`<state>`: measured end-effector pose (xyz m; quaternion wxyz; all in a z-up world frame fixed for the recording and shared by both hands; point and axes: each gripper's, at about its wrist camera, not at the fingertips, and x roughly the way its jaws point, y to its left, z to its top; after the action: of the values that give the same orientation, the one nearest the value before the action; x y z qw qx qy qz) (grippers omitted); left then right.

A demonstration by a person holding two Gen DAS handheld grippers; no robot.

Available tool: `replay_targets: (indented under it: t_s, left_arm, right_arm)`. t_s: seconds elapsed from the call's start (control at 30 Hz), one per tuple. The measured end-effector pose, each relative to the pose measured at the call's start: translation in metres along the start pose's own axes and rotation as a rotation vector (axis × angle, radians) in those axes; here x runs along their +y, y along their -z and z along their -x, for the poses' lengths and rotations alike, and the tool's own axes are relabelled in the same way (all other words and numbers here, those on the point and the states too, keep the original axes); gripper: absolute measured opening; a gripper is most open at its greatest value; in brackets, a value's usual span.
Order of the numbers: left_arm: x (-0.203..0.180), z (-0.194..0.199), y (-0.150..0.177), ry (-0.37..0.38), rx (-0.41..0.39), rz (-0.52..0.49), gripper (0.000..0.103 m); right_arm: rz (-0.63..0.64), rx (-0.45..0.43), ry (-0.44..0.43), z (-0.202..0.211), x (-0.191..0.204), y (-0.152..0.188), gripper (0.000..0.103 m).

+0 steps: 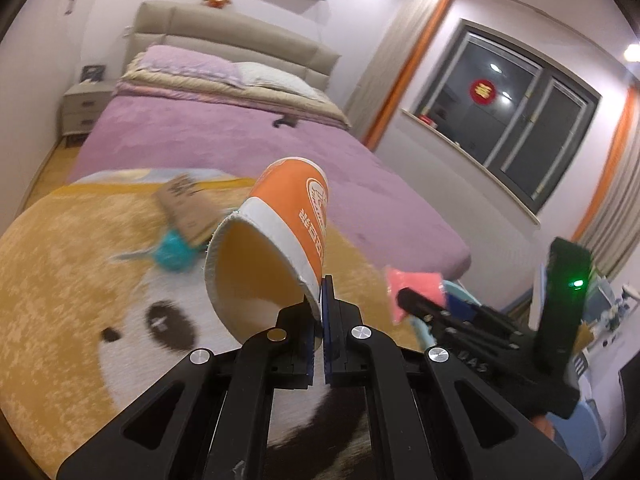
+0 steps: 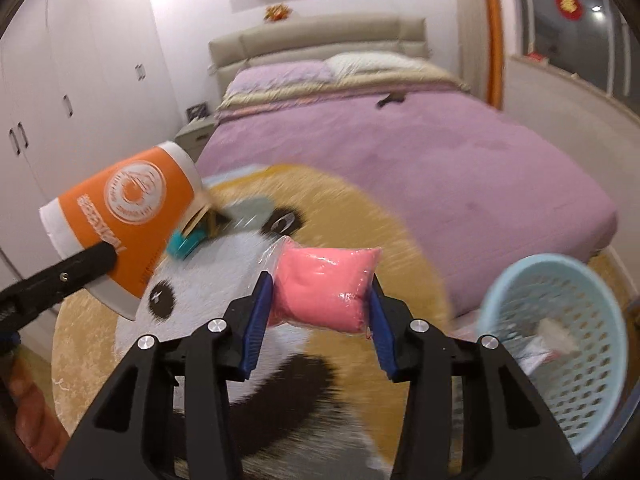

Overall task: Collect trash
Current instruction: 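Carry orange cup and pink bag over the basket and open both tools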

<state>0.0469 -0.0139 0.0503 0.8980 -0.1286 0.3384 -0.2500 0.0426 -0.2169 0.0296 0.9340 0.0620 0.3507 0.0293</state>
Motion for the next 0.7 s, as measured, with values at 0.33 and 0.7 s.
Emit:
replay_targets:
  t_s: [0.33, 0.7]
  left_arm:
    - [-0.089, -0.046, -0.013, 0.084, 0.039, -0.143, 0.001]
    - [-0.177, -0.126, 0.002, 0.168, 0.175, -0.264, 0.001]
  right_arm:
    - [-0.114, -0.098, 0.172, 0.067, -0.091, -0.012, 0.043]
    - [-0.323, -0.058, 0.324, 0.076, -0.207, 0.008, 0.043]
